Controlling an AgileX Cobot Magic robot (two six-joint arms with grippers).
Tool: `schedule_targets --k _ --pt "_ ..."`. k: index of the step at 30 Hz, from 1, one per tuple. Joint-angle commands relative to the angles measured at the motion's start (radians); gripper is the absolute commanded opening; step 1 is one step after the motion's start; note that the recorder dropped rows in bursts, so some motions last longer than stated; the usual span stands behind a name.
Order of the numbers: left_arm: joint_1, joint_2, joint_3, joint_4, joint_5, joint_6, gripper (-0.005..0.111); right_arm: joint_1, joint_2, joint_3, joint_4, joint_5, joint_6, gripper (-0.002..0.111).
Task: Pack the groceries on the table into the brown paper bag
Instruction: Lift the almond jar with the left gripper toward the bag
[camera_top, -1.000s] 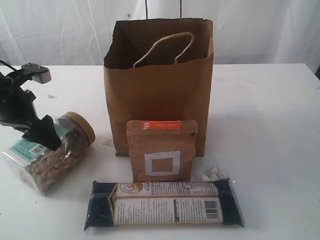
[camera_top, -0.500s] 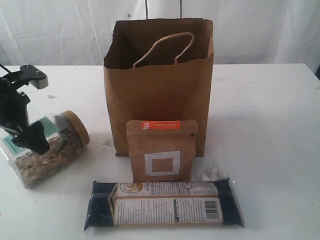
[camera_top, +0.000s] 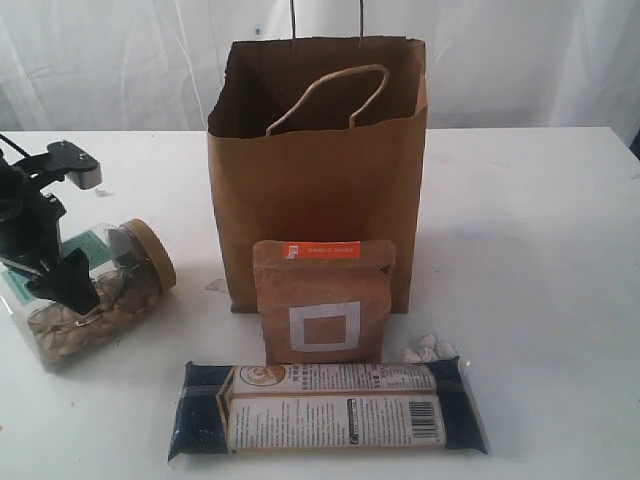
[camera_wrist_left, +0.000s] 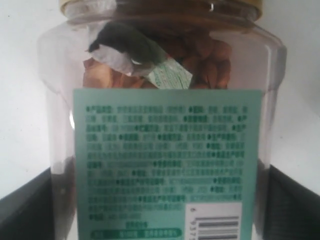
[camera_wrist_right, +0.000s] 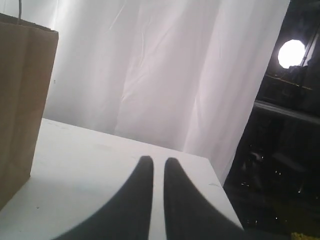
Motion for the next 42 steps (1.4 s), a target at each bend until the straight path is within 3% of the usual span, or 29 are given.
schedule_targets --k 1,2,4,7,12,18,22,25,34,39,42 --pt "-0.002 -0.003 0.008 -0.002 0.027 -0.013 0.012 0.003 -0.006 0.002 -0.010 -0.020 -0.012 0.008" --pt "-0.002 -0.003 0.008 -0.002 0.040 -0.025 0.000 0.003 -0.006 0.002 -0.010 -0.020 -0.012 0.008" --pt "-0.002 -0.003 0.008 -0.002 0.066 -0.040 0.000 0.003 -0.006 0.002 -0.012 -0.018 -0.026 0.008" --pt "-0.002 -0.003 0.008 -0.002 0.113 -0.114 0.000 0.003 -0.006 0.002 -0.045 0.019 -0.217 0.008" --pt "-0.002 -0.005 -0.027 0.025 0.194 -0.460 0.000 0.003 -0.006 0.002 -0.045 0.013 -0.222 0.008" --pt "-0.002 -0.017 -0.150 0.177 0.439 -0.534 0.000 0.003 -0.006 0.002 -0.045 0.022 -0.222 0.008" --pt "-0.002 -0.080 -0.221 0.305 0.457 -0.588 0.000 0.003 -0.006 0.002 -0.045 0.022 -0.222 0.008" --pt "-0.002 -0.148 -0.246 0.300 0.457 -0.636 0.000 0.003 -0.006 0.002 -0.033 0.028 -0.220 0.008" --pt "-0.002 -0.299 -0.254 0.038 0.442 -0.602 0.000 0.003 -0.006 0.002 -0.006 0.243 0.057 0.008" --pt "-0.002 -0.351 -0.254 -0.308 0.352 -0.336 0.000 0.003 -0.006 0.002 -0.006 0.354 0.068 0.008" --pt "-0.002 -0.377 -0.254 -0.583 0.322 -0.037 0.000 0.003 -0.006 0.002 -0.006 0.362 0.068 0.008"
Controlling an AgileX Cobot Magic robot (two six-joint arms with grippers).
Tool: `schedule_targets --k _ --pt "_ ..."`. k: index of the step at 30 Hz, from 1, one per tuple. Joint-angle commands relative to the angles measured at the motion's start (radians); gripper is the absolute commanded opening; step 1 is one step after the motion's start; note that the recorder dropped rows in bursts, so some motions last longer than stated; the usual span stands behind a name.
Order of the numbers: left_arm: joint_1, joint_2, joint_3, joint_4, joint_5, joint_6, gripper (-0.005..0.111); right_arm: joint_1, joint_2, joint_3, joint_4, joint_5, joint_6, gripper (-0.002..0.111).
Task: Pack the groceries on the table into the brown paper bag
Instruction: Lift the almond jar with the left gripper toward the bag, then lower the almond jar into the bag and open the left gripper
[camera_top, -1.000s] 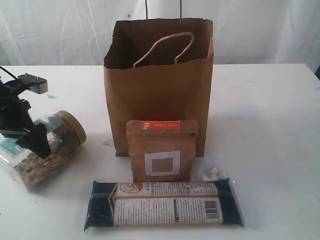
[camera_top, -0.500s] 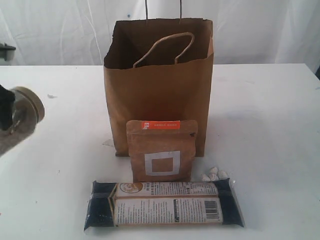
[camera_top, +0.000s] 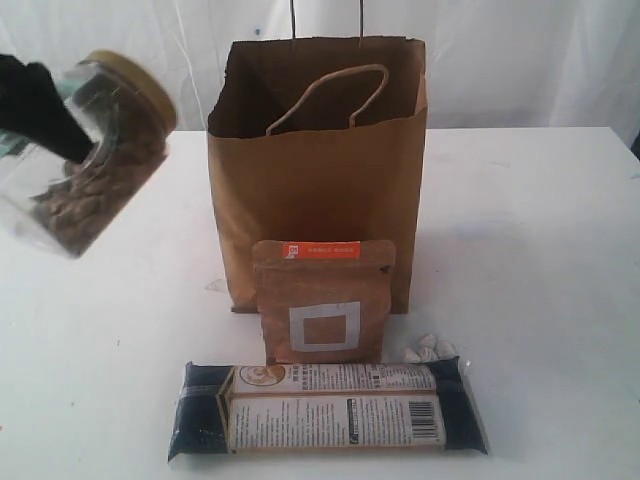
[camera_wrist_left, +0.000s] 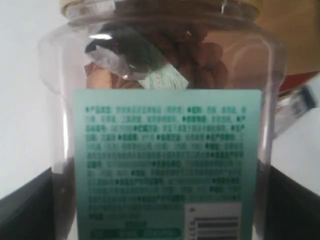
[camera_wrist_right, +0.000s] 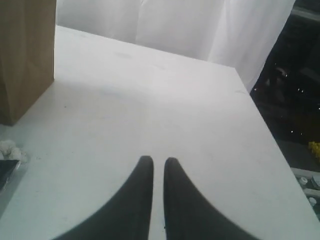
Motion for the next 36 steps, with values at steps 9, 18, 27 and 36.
schedule_targets --k 9,18,27,36 --pt "-0.002 -0.081 -0.007 -0.950 -0.086 1.126 0.000 0.003 -0.006 0.002 -0.002 -0.222 -0.125 0.008" --pt "-0.152 -0.053 -0.007 -1.017 -0.130 1.453 0.000 0.003 -0.006 0.002 -0.002 -0.306 -0.165 0.008" --pt "-0.350 0.050 -0.007 -1.010 -0.523 1.557 0.000 0.003 -0.006 0.002 -0.002 -0.306 -0.165 0.008" --pt "-0.350 0.100 -0.005 -0.812 -0.462 1.508 0.000 0.003 -0.006 0.002 -0.002 -0.306 -0.165 0.008"
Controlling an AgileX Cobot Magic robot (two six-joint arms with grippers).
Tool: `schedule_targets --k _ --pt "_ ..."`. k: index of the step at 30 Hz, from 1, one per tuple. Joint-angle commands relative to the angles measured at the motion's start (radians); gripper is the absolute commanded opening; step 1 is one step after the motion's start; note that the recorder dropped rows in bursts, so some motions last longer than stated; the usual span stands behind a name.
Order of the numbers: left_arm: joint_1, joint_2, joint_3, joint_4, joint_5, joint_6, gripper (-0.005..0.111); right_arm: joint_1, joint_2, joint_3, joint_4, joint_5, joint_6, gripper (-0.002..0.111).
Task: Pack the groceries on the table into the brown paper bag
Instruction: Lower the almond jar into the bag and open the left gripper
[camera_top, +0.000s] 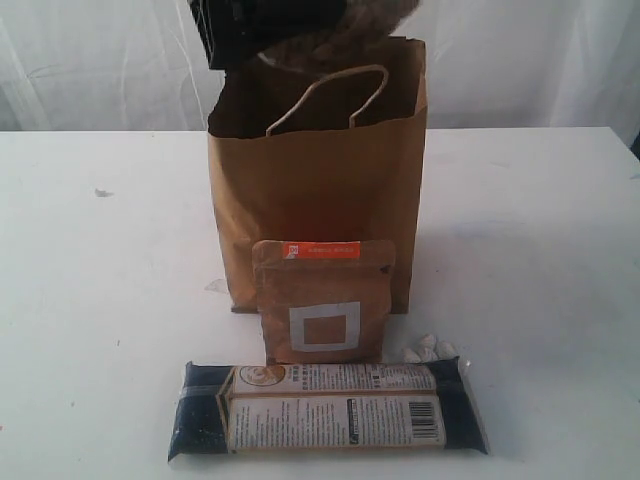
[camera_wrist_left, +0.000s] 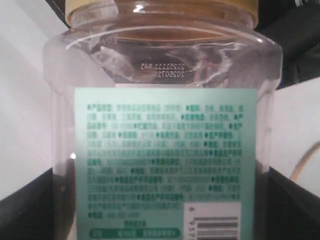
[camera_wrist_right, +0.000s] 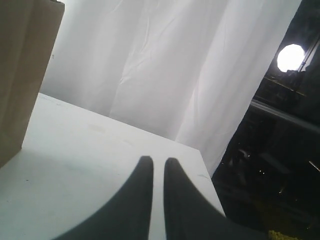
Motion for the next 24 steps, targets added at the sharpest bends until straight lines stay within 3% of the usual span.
schedule_targets --k 1,5,10,14,24 --pt "-0.007 0.000 -0.005 0.125 0.023 -0.069 0.000 0.003 -0.006 0.002 -0.002 -0.015 -0.005 0.008" --pt "-0.007 0.003 -0.005 0.302 0.043 -0.206 0.000 0.003 -0.006 0.002 -0.002 -0.015 -0.005 0.008" --pt "-0.007 0.003 -0.005 0.466 0.054 -0.264 0.000 0.003 -0.006 0.002 -0.002 -0.015 -0.005 0.008" --pt "-0.007 0.003 -0.005 0.483 0.036 -0.264 0.000 0.003 -0.006 0.002 -0.002 -0.007 -0.005 0.008" --pt "-0.007 0.003 -0.005 0.483 -0.044 -0.264 0.000 0.003 -0.006 0.002 -0.002 0.232 -0.005 0.008"
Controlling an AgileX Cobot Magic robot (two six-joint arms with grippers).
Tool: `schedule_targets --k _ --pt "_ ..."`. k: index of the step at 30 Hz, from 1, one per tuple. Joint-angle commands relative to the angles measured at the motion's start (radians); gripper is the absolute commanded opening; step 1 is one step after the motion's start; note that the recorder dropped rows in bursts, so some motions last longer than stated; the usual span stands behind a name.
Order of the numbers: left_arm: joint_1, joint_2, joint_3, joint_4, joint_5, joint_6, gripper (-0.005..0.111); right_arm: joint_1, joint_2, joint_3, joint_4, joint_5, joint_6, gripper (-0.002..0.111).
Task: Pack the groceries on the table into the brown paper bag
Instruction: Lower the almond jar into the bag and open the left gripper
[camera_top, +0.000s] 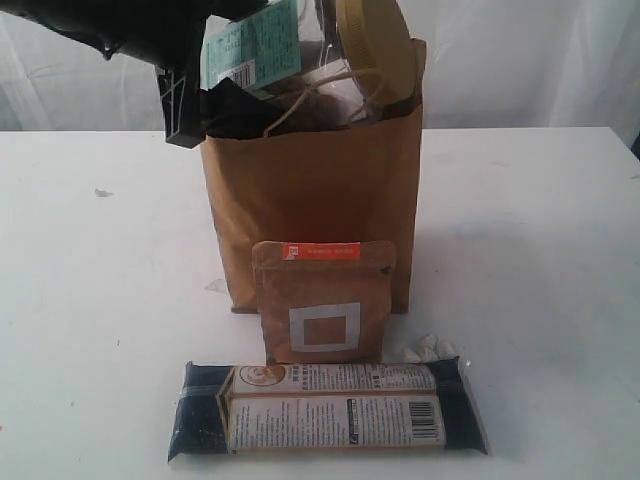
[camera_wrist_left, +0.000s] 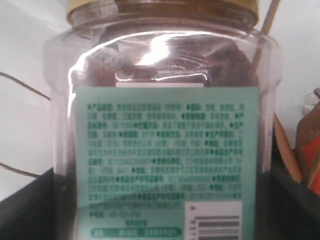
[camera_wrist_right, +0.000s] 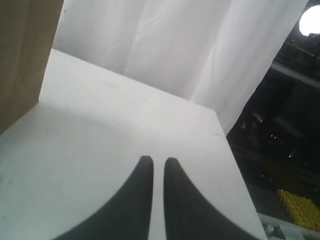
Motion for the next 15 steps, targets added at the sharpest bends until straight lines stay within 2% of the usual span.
schedule_targets --k 1,4,6,8,10,12,15 --pt "-0.003 -0.003 -0.005 -0.030 -0.020 -0.010 0.000 0.003 -0.006 0.002 0.000 0.102 -0.005 0.008" --pt "-0.003 0.014 -0.005 -0.030 -0.020 -0.010 0.003 0.003 -0.006 0.002 0.001 0.184 0.020 0.008" --pt "-0.003 0.035 -0.005 -0.030 -0.034 -0.010 0.015 0.003 -0.006 0.002 0.001 0.184 0.020 0.008" --pt "-0.003 0.049 -0.005 -0.032 -0.068 -0.010 0.035 0.003 -0.006 0.002 0.001 0.184 0.020 0.008" --pt "-0.003 0.054 -0.005 -0.036 -0.072 -0.010 0.048 0.003 -0.006 0.002 0.001 0.184 0.020 0.008" --pt "-0.003 0.056 -0.005 -0.036 -0.072 -0.010 0.052 0.003 -0.006 0.002 0.001 0.184 0.020 0.008" --pt "-0.003 0.056 -0.005 -0.036 -0.070 -0.010 0.052 0.003 -0.006 0.002 0.001 0.184 0.020 0.008"
